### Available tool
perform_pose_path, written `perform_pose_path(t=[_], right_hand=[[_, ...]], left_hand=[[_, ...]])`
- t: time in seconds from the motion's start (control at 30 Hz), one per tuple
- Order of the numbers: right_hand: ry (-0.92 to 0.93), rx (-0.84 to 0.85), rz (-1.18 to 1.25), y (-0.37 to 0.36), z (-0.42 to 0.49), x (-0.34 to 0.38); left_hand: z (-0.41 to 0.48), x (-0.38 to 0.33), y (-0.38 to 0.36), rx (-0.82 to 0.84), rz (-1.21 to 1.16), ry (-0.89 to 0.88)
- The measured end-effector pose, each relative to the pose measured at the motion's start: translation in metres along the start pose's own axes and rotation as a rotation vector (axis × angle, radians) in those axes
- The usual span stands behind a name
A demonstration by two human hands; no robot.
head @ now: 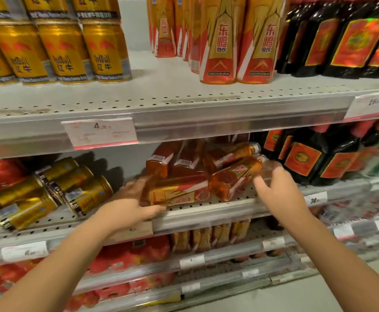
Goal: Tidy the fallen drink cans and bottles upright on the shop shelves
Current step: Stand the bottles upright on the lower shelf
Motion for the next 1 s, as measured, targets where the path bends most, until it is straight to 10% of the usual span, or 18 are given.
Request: perform_pose_path(t=[0.47,1.0], right_hand=[[-0.47,0.423,0.482,-0.024,0.09,0.01],[0.256,0.011,0.441,0.005,0.038,-0.003]], left_hand=[[-0.002,-0.005,0.007,-0.121,-0.436,-0.121],[0.018,-0.107,-0.004,-0.375,-0.729,-0.205]])
Point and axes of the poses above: each hand's wrist, its own z-axis towards the middle knuckle, its own y-axis out of the back of the hand, x = y × z, the point moved 1 cm from there along z, towards the middle knuckle, and after that the axes turned 5 degrees about x, right-handed, at the moved point
